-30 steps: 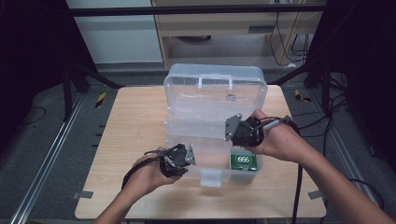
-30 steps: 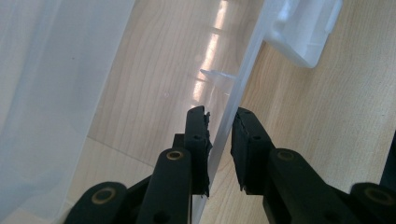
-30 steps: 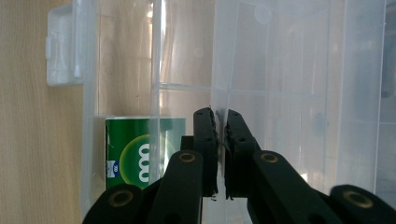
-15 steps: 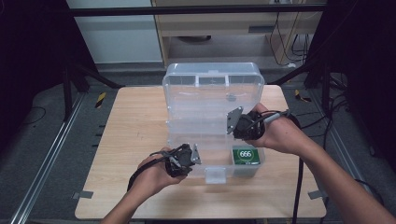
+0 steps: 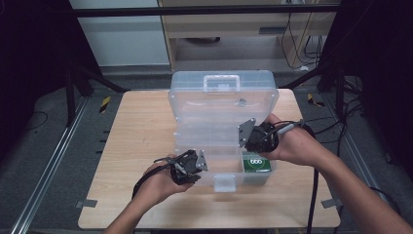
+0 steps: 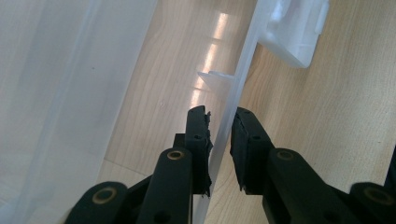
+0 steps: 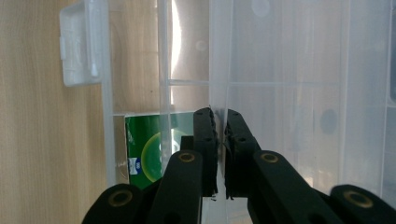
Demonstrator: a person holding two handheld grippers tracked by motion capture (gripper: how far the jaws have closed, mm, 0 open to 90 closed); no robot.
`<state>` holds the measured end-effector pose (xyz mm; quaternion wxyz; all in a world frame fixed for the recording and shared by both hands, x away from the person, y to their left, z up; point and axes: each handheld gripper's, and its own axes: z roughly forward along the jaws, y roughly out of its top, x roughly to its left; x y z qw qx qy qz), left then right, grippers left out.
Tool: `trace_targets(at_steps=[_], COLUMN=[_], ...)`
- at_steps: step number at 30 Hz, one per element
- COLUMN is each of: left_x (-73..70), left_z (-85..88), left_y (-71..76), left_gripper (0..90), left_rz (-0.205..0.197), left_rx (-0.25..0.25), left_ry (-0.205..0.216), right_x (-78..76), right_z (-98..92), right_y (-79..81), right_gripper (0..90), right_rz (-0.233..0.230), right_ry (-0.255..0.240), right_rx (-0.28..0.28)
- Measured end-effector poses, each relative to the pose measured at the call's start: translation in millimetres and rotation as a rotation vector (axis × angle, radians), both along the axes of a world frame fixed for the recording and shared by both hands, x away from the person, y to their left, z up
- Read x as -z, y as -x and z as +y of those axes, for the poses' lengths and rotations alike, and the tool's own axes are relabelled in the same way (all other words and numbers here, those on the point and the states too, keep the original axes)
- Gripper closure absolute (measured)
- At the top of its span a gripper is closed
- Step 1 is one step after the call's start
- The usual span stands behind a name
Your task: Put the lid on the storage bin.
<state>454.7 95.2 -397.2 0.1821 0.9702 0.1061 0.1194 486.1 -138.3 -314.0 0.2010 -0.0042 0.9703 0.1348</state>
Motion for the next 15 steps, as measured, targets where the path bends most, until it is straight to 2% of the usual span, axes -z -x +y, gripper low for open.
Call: trace_targets(at_steps=[2,6,15], left_x=[0.4,-0.2,0.5], left_z=[0.0,1.0,1.4], left_y=[0.0,0.5,0.2], left_gripper=[76.8,76.7,76.5], left_rz=[0.009,-0.006,0.003], left_rx=[0.006,-0.009,-0.004], left_ry=[0.005,0.002,0.010], right_x=[0.3,0.7,1.3], right_z=[0.1,1.3,0.7], right_y=[0.4,1.9,1.8], right_gripper=[85.4,85.1,84.9], right_rz=[0.002,0.000,0.007], right_ry=[0.000,0.017,0.017], right_rx=[0.001,-0.007,-0.013])
